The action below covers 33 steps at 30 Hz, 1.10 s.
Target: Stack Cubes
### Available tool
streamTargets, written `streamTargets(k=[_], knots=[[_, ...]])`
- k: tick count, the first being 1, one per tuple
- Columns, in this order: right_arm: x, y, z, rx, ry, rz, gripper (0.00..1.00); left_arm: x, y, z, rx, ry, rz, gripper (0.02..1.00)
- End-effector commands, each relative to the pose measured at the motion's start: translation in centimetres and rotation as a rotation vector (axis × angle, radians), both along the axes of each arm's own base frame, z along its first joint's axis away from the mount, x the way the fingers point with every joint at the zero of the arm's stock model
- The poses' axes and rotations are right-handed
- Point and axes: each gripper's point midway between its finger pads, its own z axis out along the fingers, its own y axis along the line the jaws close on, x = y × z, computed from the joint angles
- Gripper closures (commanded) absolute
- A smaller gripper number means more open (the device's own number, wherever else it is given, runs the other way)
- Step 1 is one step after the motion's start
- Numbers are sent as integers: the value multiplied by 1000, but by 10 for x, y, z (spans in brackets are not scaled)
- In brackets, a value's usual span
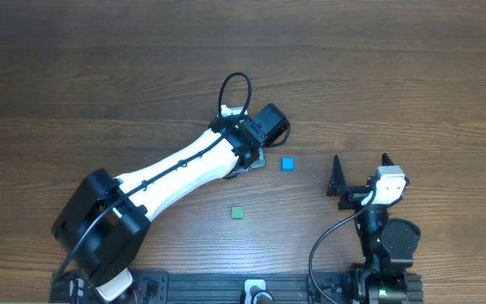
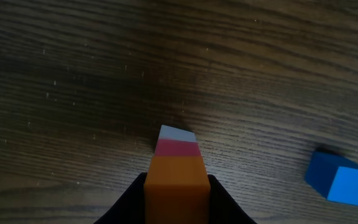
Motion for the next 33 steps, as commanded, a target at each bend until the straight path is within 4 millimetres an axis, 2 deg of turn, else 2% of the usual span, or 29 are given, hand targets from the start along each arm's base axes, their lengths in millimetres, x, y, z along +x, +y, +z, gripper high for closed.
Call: streamTargets(k=[1, 33], knots=[[0, -1, -2, -5, -1, -2, 9, 0, 3, 1, -7, 0, 14, 877], [0, -1, -2, -5, -1, -2, 9, -2, 3, -5, 1, 17, 13, 693]])
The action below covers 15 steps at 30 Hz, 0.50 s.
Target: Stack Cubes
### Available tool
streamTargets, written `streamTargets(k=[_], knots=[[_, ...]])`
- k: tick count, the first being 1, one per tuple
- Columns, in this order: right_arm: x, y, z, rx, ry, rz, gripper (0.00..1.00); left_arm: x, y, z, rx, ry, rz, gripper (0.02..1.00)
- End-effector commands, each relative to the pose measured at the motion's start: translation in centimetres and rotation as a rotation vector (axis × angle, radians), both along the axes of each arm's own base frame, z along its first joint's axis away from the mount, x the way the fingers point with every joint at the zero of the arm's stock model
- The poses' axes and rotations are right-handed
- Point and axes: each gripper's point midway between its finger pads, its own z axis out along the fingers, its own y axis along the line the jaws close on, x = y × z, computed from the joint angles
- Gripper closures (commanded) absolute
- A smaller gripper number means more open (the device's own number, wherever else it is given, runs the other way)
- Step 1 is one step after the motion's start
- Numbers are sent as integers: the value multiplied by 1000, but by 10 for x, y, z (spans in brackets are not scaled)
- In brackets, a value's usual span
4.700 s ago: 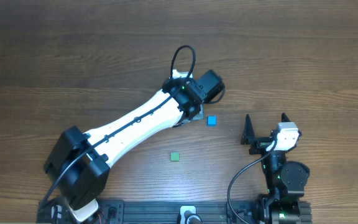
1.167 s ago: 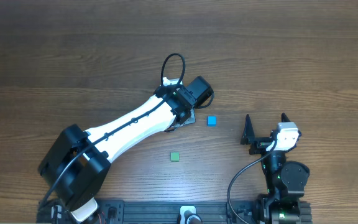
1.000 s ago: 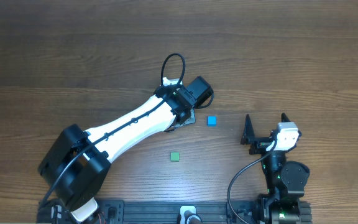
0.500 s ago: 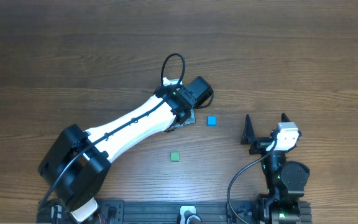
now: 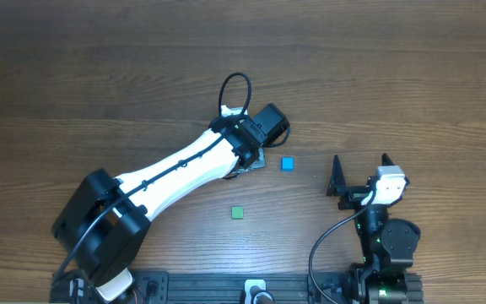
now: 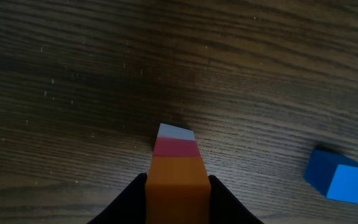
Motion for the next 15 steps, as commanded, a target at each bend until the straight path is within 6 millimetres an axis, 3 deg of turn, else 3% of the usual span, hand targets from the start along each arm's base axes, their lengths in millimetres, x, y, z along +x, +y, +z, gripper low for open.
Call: streamTargets(k=[1, 15], knots=[[0, -1, -2, -5, -1, -2, 9, -1, 4, -5, 5, 11, 14, 691], [0, -1, -2, -5, -1, -2, 7, -1, 4, -5, 5, 11, 14, 575]])
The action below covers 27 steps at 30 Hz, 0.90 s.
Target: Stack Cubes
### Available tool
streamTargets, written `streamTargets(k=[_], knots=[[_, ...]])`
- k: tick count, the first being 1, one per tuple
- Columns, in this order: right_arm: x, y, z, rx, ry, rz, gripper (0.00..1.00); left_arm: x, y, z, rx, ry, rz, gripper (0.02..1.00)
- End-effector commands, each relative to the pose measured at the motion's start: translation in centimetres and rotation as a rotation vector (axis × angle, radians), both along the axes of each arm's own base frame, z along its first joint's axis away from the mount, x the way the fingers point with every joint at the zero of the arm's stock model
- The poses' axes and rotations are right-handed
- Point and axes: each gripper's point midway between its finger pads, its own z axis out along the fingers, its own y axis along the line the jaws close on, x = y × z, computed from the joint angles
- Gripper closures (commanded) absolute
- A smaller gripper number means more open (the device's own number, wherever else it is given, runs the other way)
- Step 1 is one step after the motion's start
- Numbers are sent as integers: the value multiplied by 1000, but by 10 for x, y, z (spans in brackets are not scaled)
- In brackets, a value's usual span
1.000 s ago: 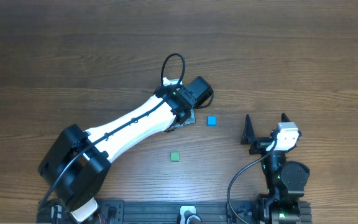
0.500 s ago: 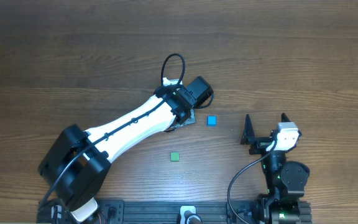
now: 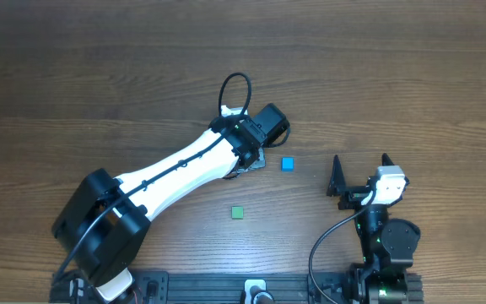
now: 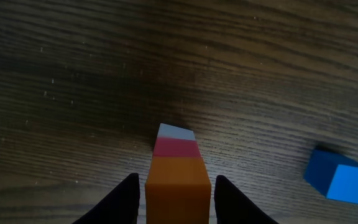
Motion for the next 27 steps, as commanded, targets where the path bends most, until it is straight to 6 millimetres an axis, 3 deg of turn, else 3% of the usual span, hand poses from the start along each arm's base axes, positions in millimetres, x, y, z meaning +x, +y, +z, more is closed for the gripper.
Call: streamTargets(k=[1, 3, 5, 8, 16, 18, 23, 24, 27], knots=[[0, -1, -2, -5, -1, -2, 9, -1, 4, -5, 5, 11, 14, 540], [0, -1, -2, -5, -1, -2, 7, 0, 5, -4, 10, 4, 16, 382], [0, -1, -2, -5, -1, -2, 9, 5, 6, -1, 15, -23, 28, 139], [0, -1, -2, -5, -1, -2, 7, 23, 10, 14, -1, -108, 57, 31], [0, -1, -2, -5, -1, -2, 9, 95, 47, 72, -89, -334, 79, 20], [0, -1, -2, -5, -1, -2, 9, 117, 79, 100, -115, -416, 143, 20], [0, -1, -2, -5, -1, -2, 7, 130, 139, 147, -136, -510, 212, 23], [0, -1, -2, -5, -1, -2, 9, 129, 161, 169, -125, -563, 217, 20], [0, -1, -2, -5, -1, -2, 9, 117, 198, 213, -99, -672, 228, 20]])
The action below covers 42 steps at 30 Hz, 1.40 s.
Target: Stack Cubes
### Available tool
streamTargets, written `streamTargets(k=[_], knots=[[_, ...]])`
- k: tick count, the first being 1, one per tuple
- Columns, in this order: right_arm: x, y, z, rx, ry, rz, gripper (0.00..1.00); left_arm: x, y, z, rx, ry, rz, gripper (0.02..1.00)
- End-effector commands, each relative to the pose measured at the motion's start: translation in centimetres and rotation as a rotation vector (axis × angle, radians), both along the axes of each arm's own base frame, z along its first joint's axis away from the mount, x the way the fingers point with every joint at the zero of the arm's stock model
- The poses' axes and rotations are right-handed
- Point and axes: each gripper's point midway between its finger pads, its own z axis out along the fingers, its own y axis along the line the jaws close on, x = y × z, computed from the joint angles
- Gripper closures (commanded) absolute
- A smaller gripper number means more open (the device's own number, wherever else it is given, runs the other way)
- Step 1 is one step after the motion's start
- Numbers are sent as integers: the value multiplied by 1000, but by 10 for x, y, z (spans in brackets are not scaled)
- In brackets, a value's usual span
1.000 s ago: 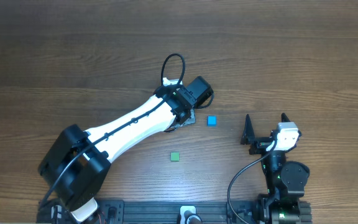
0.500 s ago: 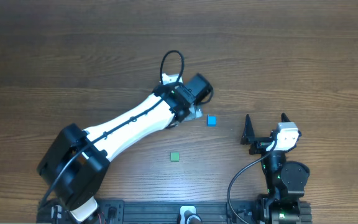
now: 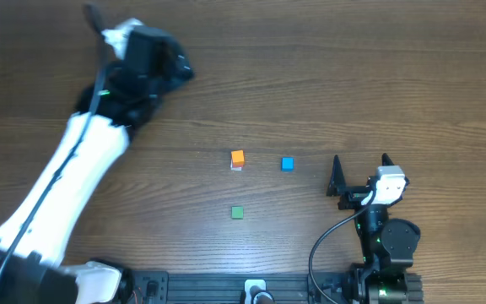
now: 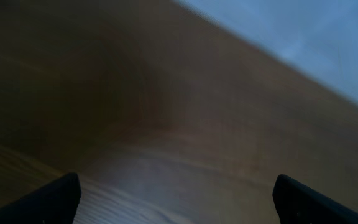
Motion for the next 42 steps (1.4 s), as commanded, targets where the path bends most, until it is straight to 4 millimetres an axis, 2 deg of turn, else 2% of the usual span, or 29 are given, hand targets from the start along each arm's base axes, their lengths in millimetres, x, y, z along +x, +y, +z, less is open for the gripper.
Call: streamTargets(k=[1, 5, 9, 12, 15, 19, 25, 29, 42], knots=[[0, -1, -2, -5, -1, -2, 9, -22, 55, 78, 74, -183, -10, 20], [0, -1, -2, -5, -1, -2, 7, -56, 81, 106, 102, -286, 1, 20], [0, -1, -2, -5, -1, -2, 7, -91, 92, 116, 113, -427, -41, 20], [0, -1, -2, -5, -1, -2, 7, -116, 94, 114, 112, -531, -82, 20], [0, -1, -2, -5, -1, -2, 9, -140, 94, 100, 117, -597, -106, 20], [0, -1, -2, -5, -1, -2, 7, -161, 87, 80, 121, -669, -165, 20], [0, -1, -2, -5, -1, -2, 7, -171, 72, 36, 118, -719, -260, 20], [0, -1, -2, -5, -1, -2, 9, -170, 71, 16, 133, -742, -274, 20], [0, -1, -2, -5, -1, -2, 7, -168, 81, 0, 246, -869, -261, 20]])
